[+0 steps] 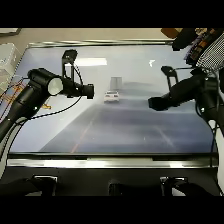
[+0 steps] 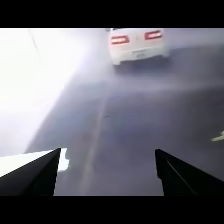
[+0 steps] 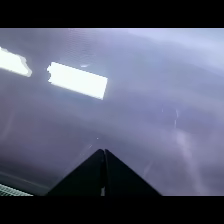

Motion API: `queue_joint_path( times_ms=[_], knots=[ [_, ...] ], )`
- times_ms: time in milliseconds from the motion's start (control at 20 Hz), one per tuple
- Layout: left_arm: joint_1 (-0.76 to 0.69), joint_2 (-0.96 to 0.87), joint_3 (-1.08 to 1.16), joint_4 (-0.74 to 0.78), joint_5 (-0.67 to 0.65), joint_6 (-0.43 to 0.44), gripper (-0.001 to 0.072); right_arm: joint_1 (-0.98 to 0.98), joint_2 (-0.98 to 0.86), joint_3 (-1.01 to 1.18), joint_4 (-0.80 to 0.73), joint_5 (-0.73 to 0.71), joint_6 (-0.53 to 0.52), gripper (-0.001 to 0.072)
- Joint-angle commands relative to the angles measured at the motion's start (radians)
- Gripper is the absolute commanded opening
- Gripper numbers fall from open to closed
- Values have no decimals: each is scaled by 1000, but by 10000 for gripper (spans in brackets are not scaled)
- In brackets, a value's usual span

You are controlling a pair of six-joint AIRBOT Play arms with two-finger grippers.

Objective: Fold the clothes and pants, and hang the long-sleeved shirts on hangers.

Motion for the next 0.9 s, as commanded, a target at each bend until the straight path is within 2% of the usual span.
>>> queue_joint_path(
  times_ms=[0,400,850],
  knots=[
    [32,-17,-66,61,-74,200,682,31,-34,-64,10,57,5,30],
    [148,-23,-202,61,-71,196,681,31,-38,-64,19,73,4,34],
    [156,-24,-202,61,-71,196,682,31,-38,-64,18,83,4,34]
  ],
)
